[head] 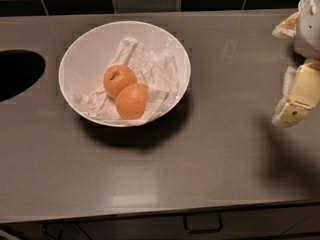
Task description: Pick orange from white bowl
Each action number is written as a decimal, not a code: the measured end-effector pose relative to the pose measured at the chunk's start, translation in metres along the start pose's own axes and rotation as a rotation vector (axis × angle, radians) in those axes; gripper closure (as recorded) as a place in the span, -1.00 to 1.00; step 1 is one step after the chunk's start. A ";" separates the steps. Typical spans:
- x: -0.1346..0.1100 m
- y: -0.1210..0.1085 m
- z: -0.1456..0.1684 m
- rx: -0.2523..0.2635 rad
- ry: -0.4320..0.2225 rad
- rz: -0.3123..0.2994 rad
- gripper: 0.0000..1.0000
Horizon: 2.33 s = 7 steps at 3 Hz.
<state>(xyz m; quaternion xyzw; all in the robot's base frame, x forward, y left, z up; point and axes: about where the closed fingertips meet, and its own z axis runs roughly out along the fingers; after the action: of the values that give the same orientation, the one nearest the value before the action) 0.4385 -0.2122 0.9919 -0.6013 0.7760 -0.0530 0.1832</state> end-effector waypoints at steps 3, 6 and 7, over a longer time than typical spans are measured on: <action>-0.124 0.000 0.009 -0.059 -0.054 -0.315 -1.00; -0.184 0.009 0.010 -0.099 -0.132 -0.407 -1.00; -0.204 0.007 0.024 -0.151 -0.160 -0.346 -1.00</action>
Offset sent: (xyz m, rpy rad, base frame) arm 0.0428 0.1340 0.0247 -0.1147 -0.0183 0.3896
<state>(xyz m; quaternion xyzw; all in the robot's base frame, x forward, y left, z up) 0.4829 -0.0125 1.0128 -0.7398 0.6460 0.0229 0.1868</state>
